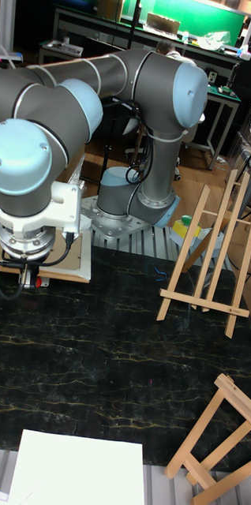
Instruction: Put the photo frame on the bracket
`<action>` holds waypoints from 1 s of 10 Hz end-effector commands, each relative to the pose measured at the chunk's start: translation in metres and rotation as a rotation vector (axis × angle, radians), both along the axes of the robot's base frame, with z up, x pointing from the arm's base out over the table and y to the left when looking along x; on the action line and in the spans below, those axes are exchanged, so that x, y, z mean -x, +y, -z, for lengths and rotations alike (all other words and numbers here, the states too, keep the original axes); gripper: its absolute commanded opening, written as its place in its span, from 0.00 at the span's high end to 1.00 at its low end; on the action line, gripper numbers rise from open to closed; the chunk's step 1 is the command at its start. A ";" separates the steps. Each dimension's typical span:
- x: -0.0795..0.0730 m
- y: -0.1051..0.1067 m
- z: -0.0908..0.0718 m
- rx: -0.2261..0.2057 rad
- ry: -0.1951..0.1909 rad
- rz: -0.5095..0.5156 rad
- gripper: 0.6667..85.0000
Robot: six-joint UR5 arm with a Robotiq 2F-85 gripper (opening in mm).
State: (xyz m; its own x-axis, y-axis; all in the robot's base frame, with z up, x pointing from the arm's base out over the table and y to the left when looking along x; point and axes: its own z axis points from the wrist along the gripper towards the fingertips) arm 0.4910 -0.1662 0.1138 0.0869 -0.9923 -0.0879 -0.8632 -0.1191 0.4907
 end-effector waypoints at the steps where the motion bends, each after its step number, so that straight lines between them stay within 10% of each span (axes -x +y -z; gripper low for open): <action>1: 0.010 0.005 -0.007 -0.011 0.042 0.031 0.53; 10: -0.015 -0.005 -0.011 0.033 0.073 0.012 0.54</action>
